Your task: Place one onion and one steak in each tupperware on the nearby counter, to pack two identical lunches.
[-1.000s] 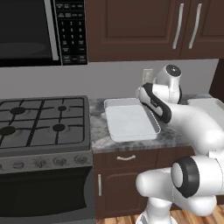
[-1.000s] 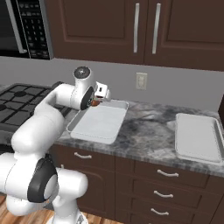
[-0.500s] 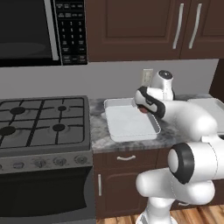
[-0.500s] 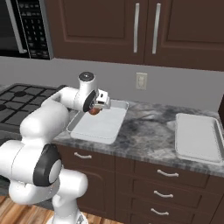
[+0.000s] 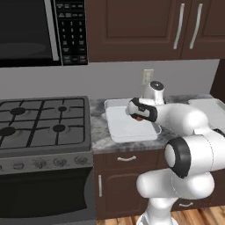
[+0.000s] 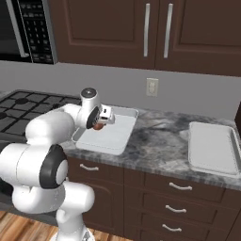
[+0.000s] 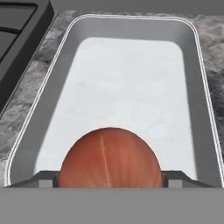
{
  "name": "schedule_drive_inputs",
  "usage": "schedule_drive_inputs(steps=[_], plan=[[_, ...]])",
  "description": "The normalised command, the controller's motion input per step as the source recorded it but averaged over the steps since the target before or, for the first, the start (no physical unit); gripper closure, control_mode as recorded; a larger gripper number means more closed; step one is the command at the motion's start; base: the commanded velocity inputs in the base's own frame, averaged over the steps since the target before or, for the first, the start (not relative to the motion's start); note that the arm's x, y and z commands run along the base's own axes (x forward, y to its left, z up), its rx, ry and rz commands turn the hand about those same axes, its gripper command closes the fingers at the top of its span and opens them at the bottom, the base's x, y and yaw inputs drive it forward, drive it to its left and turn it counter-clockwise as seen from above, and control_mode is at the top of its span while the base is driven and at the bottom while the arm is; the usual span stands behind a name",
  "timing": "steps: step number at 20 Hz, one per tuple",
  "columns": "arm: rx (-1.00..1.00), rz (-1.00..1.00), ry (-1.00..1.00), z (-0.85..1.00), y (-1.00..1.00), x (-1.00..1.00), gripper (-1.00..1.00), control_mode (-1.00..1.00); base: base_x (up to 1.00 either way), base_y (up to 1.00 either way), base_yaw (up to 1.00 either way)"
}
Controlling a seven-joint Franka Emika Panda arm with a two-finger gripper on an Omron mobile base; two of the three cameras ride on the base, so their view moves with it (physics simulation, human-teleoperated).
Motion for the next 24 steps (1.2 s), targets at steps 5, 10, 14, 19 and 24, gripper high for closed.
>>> schedule_drive_inputs(steps=[5,10,14,19,24], plan=[[0.00,0.00,0.00,-0.26,0.19,0.45,1.00,-1.00,0.00,0.00,0.00],[0.00,0.00,0.00,-0.26,0.14,0.46,1.00,-1.00,0.00,0.00,0.00],[0.00,0.00,0.00,-0.26,0.06,0.53,1.00,-1.00,0.00,0.00,0.00],[0.00,0.00,0.00,-0.30,0.05,0.56,1.00,-1.00,0.00,0.00,0.00],[0.00,0.00,0.00,-0.38,0.03,0.56,1.00,-1.00,0.00,0.00,0.00]])
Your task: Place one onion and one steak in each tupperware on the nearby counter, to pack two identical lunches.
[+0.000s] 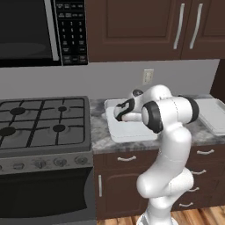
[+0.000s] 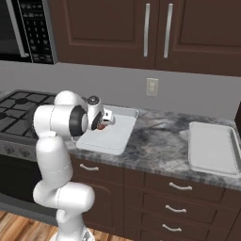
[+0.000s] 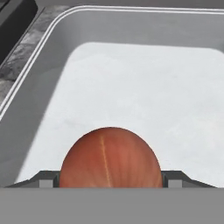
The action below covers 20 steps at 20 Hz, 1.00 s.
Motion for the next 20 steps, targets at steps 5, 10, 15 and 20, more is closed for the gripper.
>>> schedule_drive_inputs(steps=[5,10,15,20], plan=[[0.00,0.01,0.00,-0.39,0.00,0.50,1.00,-1.00,0.00,0.00,0.00],[0.00,0.00,0.00,-0.28,0.00,0.45,-1.00,-1.00,0.00,0.00,0.00],[0.00,0.00,-0.02,-0.06,-0.01,0.05,-1.00,-1.00,0.00,0.00,0.00],[0.00,0.00,-0.17,0.39,-0.09,-0.59,-1.00,-1.00,0.00,0.00,0.00]])
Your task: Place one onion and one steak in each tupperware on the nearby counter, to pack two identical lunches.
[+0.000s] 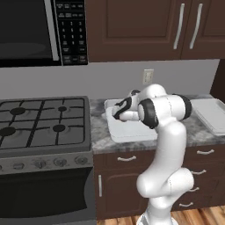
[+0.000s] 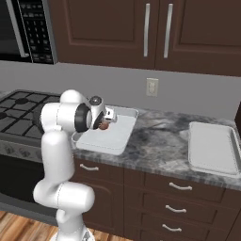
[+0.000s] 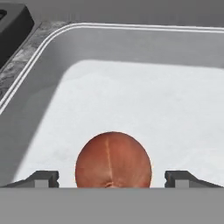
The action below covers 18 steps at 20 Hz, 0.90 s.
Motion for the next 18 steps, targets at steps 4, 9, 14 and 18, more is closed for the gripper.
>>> schedule_drive_inputs(steps=[4,9,14,18], plan=[[0.00,0.00,-0.29,0.94,-0.37,-0.59,-1.00,-1.00,0.00,0.00,0.00],[0.00,0.00,-0.18,0.87,-0.43,-0.92,-1.00,-1.00,0.00,0.00,0.00],[0.00,0.00,-0.14,0.84,-0.43,-0.99,-1.00,-1.00,0.00,0.00,0.00],[0.00,0.00,-0.15,0.86,-0.25,-0.82,-1.00,-1.00,0.00,0.00,0.00]])
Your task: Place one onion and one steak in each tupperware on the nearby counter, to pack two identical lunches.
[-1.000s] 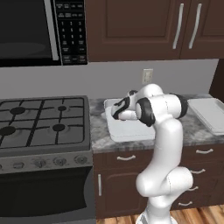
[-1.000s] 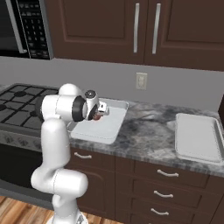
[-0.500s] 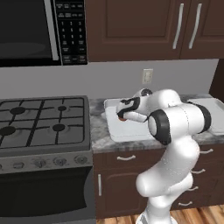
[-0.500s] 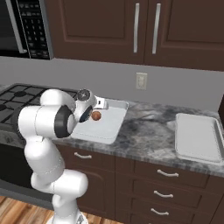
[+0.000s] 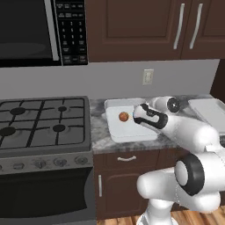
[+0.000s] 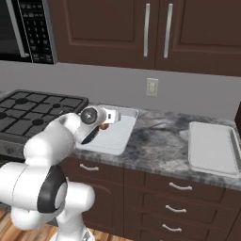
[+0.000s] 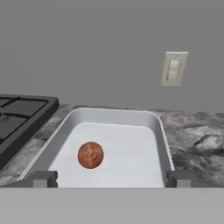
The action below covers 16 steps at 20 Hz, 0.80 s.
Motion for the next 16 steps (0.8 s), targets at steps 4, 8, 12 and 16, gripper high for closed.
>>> schedule_drive_inputs(steps=[4,8,12,16], plan=[[0.00,0.00,0.02,0.81,0.00,-0.54,-1.00,-1.00,0.00,0.00,0.00],[0.00,0.00,0.23,0.74,0.00,-0.35,-1.00,-1.00,0.00,0.00,0.00],[0.00,0.00,0.23,0.57,0.00,-0.45,-1.00,-1.00,0.00,0.00,0.00],[-0.05,0.00,-0.18,-0.41,0.04,-0.96,-1.00,-1.00,0.00,0.00,0.00]])
